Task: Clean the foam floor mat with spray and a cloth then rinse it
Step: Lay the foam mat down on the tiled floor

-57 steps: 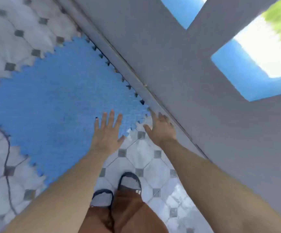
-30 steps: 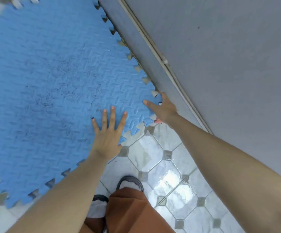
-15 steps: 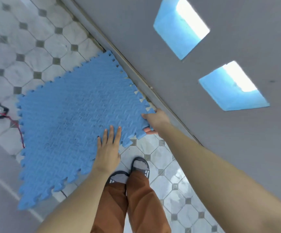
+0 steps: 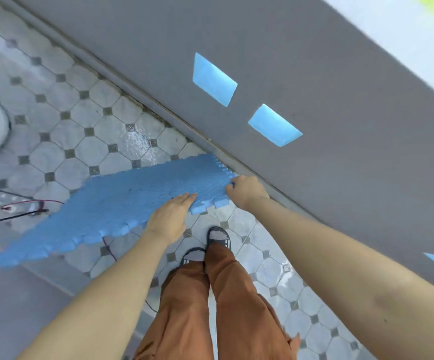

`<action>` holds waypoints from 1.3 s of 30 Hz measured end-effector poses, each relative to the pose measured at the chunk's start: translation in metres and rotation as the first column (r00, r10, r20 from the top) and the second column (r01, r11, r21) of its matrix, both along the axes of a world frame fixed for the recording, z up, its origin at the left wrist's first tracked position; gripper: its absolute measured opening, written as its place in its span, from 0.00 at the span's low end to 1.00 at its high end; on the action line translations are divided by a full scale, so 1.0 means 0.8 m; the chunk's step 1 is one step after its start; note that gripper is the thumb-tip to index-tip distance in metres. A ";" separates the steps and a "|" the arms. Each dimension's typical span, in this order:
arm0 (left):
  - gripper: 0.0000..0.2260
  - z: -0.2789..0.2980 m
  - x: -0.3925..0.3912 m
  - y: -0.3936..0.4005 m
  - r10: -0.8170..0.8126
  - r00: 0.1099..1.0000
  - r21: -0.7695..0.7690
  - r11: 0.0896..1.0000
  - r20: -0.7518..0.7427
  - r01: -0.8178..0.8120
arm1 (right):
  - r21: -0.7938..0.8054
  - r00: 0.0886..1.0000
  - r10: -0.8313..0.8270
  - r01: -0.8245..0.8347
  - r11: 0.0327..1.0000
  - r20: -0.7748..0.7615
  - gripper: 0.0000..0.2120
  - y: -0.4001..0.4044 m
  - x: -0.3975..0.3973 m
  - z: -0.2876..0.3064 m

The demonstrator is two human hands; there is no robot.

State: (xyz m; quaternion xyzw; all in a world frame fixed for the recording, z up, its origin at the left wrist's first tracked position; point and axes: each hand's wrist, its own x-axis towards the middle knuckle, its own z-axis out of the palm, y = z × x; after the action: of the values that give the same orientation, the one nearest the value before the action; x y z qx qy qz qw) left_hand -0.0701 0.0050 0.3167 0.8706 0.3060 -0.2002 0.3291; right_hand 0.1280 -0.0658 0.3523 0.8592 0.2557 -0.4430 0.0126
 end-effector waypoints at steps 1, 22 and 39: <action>0.36 0.016 0.005 0.002 -0.039 0.999 -0.017 0.999 -0.008 0.039 | 0.008 1.000 -0.013 0.013 1.000 0.022 0.15 -0.011 0.000 0.017; 0.40 0.152 0.231 -0.315 -0.905 0.425 -0.039 0.424 0.021 0.905 | -0.308 0.511 -0.854 0.831 0.463 0.098 0.23 -0.465 0.041 0.142; 0.38 0.090 0.259 -0.734 -0.945 -0.326 0.050 -0.324 0.039 0.945 | -0.136 -0.190 -0.926 0.960 -0.245 0.326 0.22 -0.848 -0.111 0.083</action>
State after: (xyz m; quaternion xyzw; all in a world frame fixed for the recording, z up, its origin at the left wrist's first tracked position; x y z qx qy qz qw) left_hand 0.1367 -0.5824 0.3883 0.7602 -0.5414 -0.3569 0.0389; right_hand 0.0395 -0.7442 0.4187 0.7426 -0.5820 -0.2832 -0.1720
